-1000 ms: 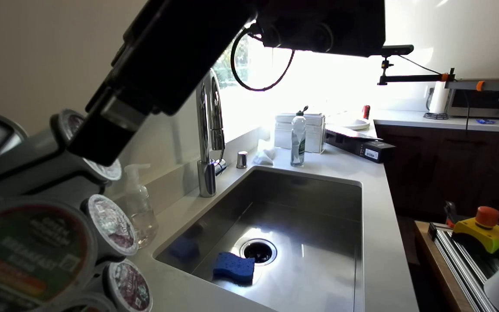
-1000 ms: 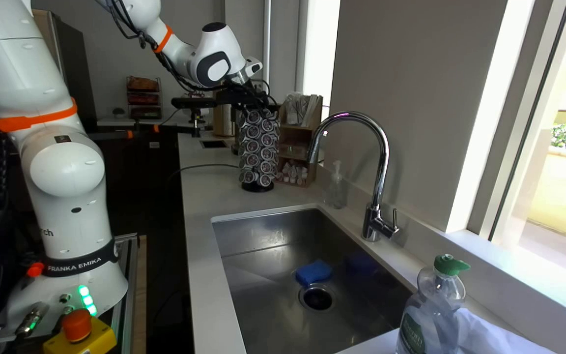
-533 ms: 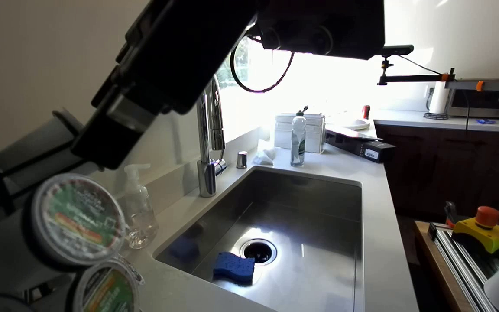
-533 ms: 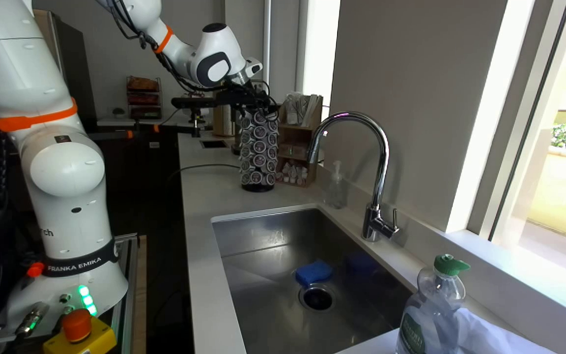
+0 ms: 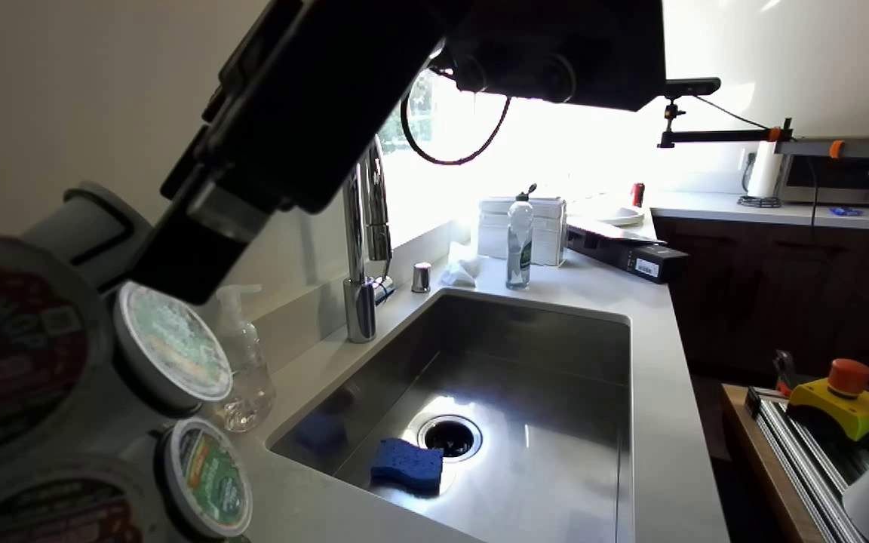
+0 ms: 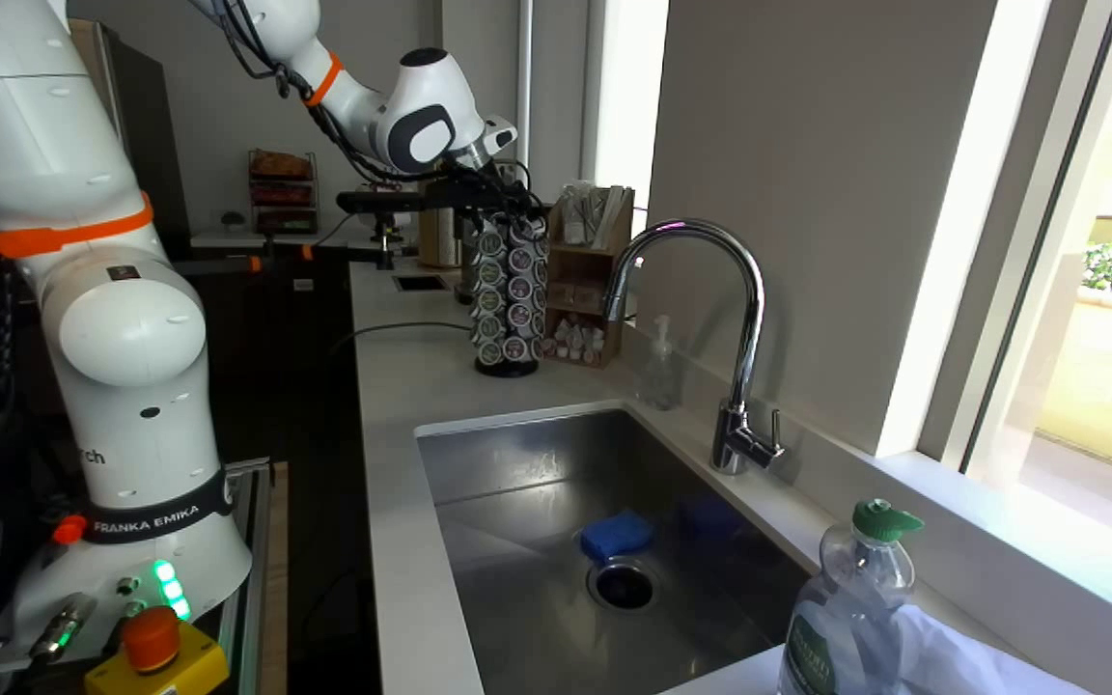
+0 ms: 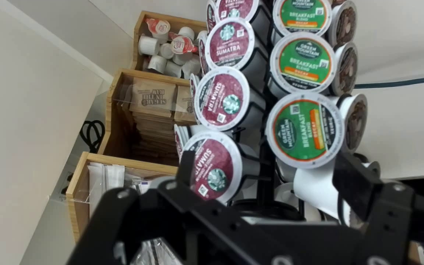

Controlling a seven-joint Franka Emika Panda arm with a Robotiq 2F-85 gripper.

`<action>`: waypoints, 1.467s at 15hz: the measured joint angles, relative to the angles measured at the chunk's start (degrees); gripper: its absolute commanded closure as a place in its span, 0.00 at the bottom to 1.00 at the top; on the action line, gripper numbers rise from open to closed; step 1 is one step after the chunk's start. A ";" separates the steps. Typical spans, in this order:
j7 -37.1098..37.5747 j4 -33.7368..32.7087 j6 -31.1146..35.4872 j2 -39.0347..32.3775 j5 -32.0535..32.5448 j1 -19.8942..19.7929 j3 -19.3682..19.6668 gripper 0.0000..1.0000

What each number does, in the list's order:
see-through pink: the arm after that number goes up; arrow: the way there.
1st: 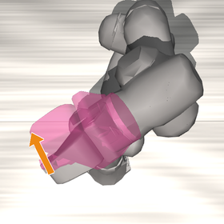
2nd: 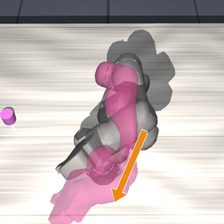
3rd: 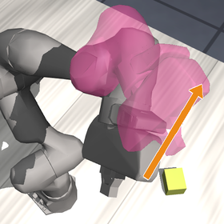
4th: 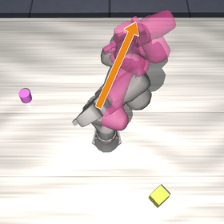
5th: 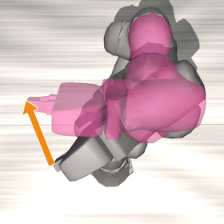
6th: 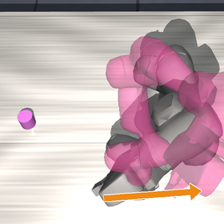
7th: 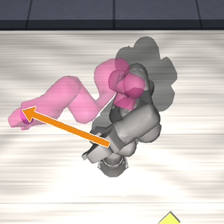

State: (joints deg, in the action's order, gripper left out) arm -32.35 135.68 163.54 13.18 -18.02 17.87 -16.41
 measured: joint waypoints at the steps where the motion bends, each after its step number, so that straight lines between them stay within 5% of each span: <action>1: -0.01 -0.02 0.00 -0.03 -0.10 0.04 0.03 0.00; 17: -0.91 -1.25 0.00 -1.91 -1.48 0.93 0.68 0.00; 22: -0.94 -1.55 0.00 -1.95 -1.48 0.93 0.93 0.38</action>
State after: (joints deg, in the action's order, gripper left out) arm -33.29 134.13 163.54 11.23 -19.50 18.80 -15.48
